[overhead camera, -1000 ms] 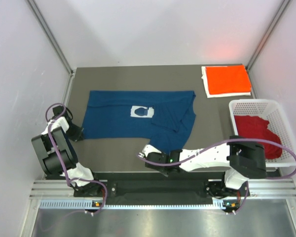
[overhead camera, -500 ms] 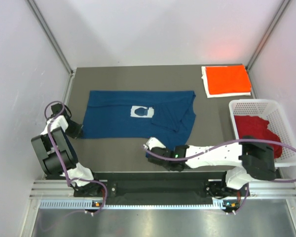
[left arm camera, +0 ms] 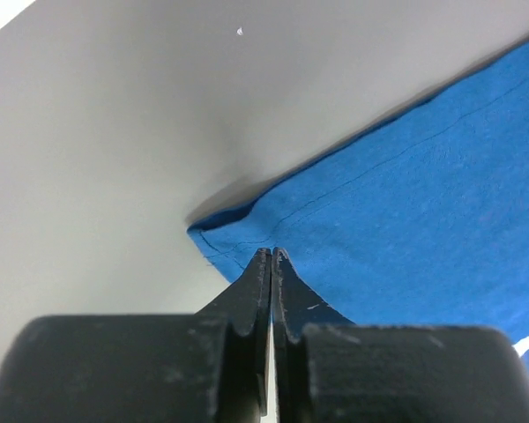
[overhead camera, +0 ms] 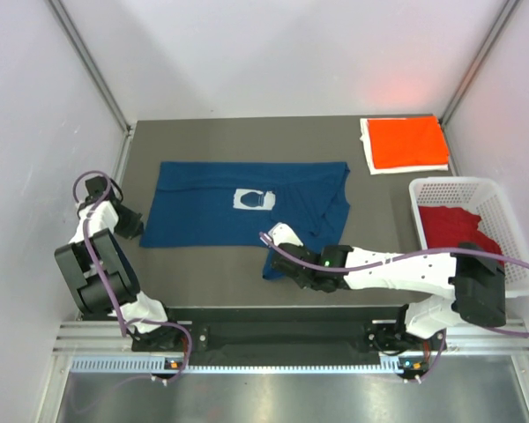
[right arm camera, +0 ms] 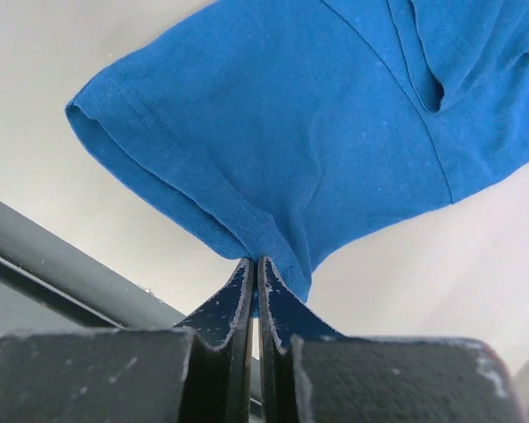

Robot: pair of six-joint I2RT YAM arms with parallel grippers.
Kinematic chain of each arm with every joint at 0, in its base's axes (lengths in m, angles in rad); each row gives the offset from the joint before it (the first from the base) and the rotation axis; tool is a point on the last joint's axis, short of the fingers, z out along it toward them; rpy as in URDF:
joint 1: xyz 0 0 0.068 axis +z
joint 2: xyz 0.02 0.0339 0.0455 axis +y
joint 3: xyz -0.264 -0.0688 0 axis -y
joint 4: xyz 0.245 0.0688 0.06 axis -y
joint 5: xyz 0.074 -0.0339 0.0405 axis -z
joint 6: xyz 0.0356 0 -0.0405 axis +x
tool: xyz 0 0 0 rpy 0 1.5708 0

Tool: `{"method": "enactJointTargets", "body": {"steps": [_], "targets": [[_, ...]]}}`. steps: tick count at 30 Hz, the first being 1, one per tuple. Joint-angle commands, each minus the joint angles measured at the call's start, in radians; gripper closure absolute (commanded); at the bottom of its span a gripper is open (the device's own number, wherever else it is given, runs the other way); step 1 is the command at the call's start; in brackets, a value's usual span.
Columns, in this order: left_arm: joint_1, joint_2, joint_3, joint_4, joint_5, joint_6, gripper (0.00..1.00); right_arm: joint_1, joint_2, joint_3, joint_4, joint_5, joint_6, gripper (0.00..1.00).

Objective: Fold and stack the t-shirts
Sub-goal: Fold the tshirt

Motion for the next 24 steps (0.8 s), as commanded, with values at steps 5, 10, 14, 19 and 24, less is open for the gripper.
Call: {"method": "enactJointTargets", "body": {"steps": [5,10,14,19,24], "targets": [[0.006,-0.047,0.024,-0.075,-0.111,0.002,0.66,-0.007,-0.001,0.044,-0.016,-0.005,0.016,1.00],[0.006,-0.140,-0.103,0.026,-0.042,-0.071,0.55,-0.022,-0.027,0.050,-0.044,-0.045,0.017,1.00],[0.007,-0.134,-0.148,0.102,-0.022,-0.097,0.55,-0.025,-0.029,0.084,-0.082,-0.051,0.028,1.00],[0.010,-0.097,-0.165,0.116,-0.084,-0.081,0.56,-0.025,-0.018,0.098,-0.076,-0.064,0.048,1.00],[0.019,-0.140,-0.218,0.162,-0.105,-0.097,0.54,-0.027,-0.003,0.113,-0.096,-0.047,0.036,1.00]]}}
